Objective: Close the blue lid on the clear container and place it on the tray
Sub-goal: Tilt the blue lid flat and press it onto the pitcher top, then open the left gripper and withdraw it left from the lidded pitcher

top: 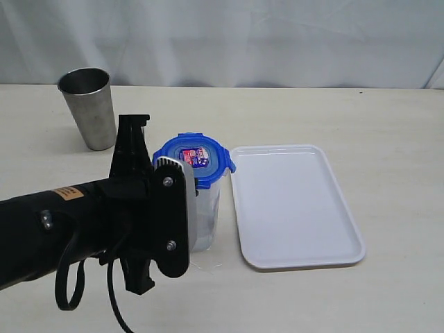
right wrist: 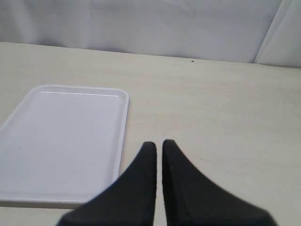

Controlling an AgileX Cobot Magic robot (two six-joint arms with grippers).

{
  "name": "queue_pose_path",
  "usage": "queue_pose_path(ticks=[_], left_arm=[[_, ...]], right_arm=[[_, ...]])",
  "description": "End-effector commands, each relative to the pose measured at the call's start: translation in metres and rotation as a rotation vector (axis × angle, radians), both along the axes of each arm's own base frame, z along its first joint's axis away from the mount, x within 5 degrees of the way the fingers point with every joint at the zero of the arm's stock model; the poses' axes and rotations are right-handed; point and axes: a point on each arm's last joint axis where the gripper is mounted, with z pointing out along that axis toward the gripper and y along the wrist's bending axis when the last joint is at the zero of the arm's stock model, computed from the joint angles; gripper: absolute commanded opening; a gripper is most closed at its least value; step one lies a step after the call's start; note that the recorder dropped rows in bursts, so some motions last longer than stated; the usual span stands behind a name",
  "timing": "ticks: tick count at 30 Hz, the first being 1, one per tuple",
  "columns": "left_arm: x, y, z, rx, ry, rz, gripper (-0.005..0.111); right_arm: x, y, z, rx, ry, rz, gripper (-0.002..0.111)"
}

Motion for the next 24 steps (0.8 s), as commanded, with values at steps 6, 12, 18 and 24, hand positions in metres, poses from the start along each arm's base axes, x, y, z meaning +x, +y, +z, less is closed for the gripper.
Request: queue_pose_path(ticks=[6,12,18,24], left_arm=[[-0.0004,0.0018,0.0008,0.014,-0.021,-0.002,0.000],[0.0000,0.0020,0.0011,0.013,-0.025,0.002,0.000],[0.0000,0.0020,0.0011,0.013,-0.025,0.002,0.000],[0.0002,0.0022,0.0012,0.012,-0.025,0.007,0.008]], right_arm=[[-0.0002,0.0001,-0.0002,0.008,-0.006,-0.002,0.005],[-0.0002,0.0001,-0.0002,0.008,-0.006,-0.002,0.005],[-0.0002,0.0001,-0.0002,0.008,-0.006,-0.002,0.005],[-0.0002,0.0001,-0.0002,0.008,-0.006,-0.002,0.005]])
